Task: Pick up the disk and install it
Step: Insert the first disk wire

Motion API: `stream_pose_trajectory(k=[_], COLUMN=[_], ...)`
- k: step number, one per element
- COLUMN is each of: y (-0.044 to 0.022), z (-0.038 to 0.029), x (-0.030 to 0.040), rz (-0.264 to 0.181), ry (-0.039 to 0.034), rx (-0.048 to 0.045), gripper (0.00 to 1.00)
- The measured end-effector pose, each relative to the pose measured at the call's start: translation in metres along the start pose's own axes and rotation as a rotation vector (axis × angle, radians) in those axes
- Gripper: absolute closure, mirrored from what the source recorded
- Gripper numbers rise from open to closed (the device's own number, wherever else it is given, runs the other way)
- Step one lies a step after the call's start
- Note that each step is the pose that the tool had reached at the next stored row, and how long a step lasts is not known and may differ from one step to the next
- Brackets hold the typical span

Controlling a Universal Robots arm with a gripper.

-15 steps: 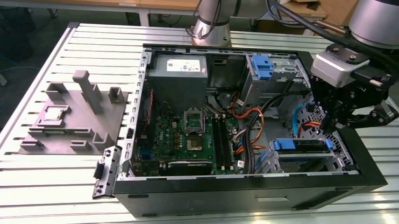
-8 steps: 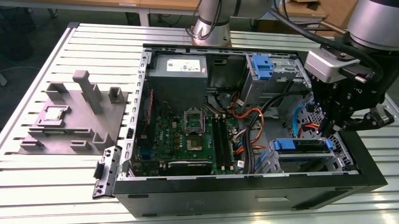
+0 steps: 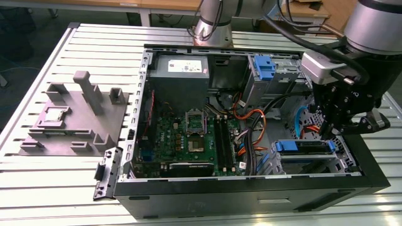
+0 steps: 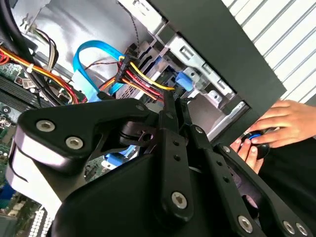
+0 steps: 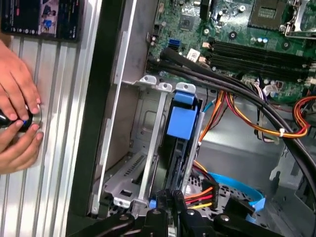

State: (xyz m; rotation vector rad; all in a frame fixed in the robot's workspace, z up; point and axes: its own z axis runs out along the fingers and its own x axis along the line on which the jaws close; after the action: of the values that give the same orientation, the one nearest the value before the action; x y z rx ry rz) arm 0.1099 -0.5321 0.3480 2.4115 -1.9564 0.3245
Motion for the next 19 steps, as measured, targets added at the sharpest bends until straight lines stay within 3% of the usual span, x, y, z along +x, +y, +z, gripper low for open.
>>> stream_pose_trajectory(k=[3, 6, 9, 11, 13, 19], y=[0.0069, 0.0077, 0.0127, 0.0181, 0.0208, 0.0229], z=[0.0019, 0.0034, 0.003, 0.003, 0.0044, 0.0085], x=[-0.0018, -0.0022, -0.0032, -0.0044, -0.0051, -0.0061], rz=[0.003, 0.005, 0.012, 0.015, 0.018, 0.052], ry=[0.003, 0.012, 0.0216, 0.0254, 0.026, 0.0211], rx=[0.0128, 0.032, 0.0772, 0.0957, 0.0994, 0.0954], gripper=[0.83, 0.83, 0.83, 0.83, 0.83, 0.83])
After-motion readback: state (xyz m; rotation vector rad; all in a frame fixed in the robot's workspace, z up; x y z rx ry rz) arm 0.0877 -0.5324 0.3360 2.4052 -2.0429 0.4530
